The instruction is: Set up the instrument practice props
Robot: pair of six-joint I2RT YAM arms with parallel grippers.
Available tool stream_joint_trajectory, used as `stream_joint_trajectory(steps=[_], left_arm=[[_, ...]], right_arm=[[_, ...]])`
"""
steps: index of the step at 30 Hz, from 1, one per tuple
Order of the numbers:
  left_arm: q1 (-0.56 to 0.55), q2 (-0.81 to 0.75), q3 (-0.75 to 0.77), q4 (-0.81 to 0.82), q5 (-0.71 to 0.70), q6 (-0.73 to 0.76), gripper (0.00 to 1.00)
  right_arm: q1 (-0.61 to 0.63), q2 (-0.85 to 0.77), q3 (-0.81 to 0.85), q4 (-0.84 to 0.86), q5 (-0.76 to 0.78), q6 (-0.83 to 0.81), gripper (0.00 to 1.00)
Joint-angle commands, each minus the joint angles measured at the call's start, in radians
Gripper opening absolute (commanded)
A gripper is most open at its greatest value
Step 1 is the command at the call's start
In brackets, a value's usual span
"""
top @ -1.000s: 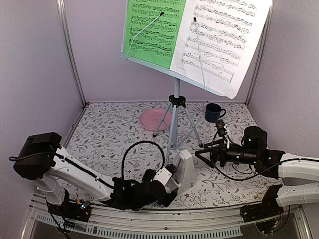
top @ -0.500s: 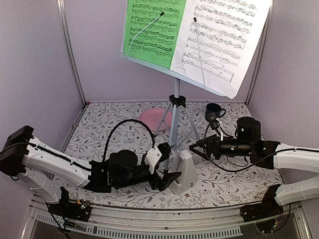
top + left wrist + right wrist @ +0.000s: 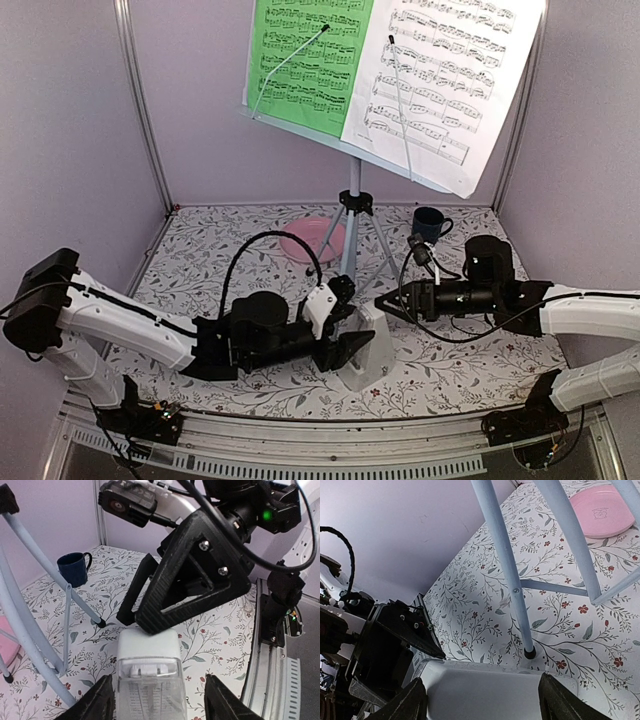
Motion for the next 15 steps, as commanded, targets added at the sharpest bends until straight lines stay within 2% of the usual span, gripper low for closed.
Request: stream_joint_trajectory(steps=[1,4,15], left_arm=[[0.032,0.012,0.02,0.022,-0.007,-0.016,0.6],[0.038,0.015,0.022,0.028,-0.002,-0.017,0.54],[0.045,0.044,0.036,0.048,0.025,-0.012,0.51]], right_arm=[[-0.003,0.014,0.018,0.014,-0.04,0.026,0.78],[-0.003,0.017,0.006,0.023,-0.053,0.04,0.78],[-0.004,0.041,-0.018,0.051,-0.069,0.053,0.78]])
